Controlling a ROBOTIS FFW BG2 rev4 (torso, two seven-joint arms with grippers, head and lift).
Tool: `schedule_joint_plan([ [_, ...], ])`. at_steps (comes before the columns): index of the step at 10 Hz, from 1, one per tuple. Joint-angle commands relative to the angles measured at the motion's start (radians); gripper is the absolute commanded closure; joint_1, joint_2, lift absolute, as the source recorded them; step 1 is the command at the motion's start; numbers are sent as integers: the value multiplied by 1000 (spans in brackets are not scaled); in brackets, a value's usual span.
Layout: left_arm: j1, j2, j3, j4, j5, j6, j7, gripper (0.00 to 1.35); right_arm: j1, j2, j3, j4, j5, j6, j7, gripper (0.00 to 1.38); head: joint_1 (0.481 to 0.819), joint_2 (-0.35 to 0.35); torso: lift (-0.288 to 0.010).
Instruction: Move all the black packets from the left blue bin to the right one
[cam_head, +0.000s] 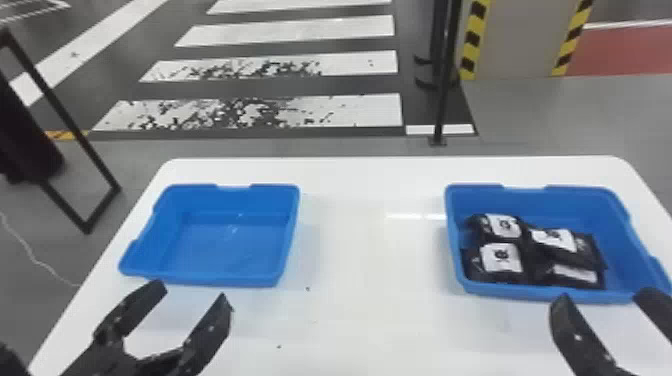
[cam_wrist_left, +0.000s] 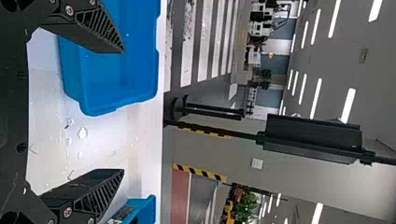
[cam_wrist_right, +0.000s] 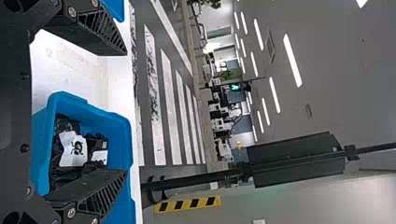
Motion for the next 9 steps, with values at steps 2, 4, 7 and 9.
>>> schedule_joint_plan([
  [2,2,-6,0,0,2,0,0,130,1,0,1,-1,-2,0,0,133,695,136,-140],
  [4,0,-6,0,0,2,3,0,131,1,-1,1,-4,-4,0,0,133,695,136,-140],
  [7,2,-6,4,0,6,-2,0,131,3,-1,1,-4,-14,0,0,134,695,137,-140],
  [9,2,-6,4,0,6,-2,0,131,6,-1,1,-9,-18,0,0,134,695,139,-140],
])
